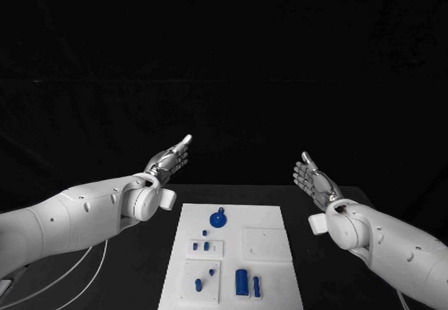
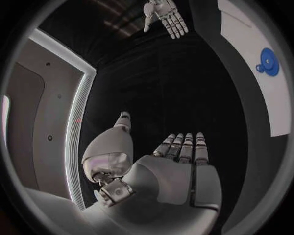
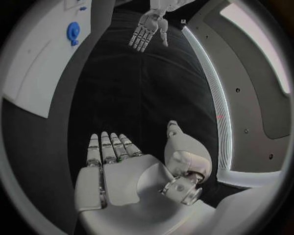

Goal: Assemble the parts on the task board

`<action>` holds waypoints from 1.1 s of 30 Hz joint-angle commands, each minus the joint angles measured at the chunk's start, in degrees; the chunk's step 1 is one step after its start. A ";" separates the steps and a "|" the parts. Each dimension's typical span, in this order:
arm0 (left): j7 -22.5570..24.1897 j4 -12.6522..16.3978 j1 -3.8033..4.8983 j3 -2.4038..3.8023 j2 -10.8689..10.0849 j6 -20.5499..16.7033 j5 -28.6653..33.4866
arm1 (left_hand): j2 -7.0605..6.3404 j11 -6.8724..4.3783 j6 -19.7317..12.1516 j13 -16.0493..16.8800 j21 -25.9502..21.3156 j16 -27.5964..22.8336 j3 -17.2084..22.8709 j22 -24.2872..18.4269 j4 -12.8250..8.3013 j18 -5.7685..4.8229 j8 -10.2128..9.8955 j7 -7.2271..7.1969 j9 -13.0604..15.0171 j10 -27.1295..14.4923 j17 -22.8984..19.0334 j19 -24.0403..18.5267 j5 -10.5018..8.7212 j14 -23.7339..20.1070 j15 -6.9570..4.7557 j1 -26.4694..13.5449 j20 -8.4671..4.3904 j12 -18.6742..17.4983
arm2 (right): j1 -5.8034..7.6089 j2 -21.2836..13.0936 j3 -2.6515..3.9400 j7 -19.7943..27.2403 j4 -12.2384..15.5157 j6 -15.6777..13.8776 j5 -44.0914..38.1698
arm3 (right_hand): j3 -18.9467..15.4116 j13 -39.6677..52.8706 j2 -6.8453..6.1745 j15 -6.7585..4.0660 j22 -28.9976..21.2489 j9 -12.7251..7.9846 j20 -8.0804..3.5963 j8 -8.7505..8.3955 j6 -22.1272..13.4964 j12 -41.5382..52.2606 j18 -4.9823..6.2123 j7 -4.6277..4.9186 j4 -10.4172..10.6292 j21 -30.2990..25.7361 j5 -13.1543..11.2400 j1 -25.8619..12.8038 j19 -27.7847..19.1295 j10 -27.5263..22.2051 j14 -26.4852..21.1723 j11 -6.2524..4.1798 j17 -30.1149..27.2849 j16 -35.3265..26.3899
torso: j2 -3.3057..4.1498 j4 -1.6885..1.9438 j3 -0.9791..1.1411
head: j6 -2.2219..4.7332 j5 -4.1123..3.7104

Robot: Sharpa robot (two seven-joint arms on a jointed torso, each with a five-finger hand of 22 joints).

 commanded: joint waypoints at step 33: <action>6.98 27.58 -10.62 6.00 -5.89 -29.18 1.87 | -0.52 -0.91 -6.48 -0.45 -0.76 -0.65 0.64 -0.60 0.27 -2.12 -0.60 -0.90 -0.44 -7.21 -0.50 -7.91 -0.92 -7.92 -1.06 -27.05 -2.21 -0.69 | 1.85 -12.98 -13.04 14.40 36.25 -35.35 22.73 | 1.22 -0.48 -1.11 -1.29 -0.53 -0.45 -1.50 -0.77 -6.72 -0.62 -1.63 -1.24 0.55 -0.75 -2.16 -15.45 -7.46 -7.97 -9.87 -1.33 -0.49 -0.79 | -3.65 3.60 -1.19 | -2.34 -3.77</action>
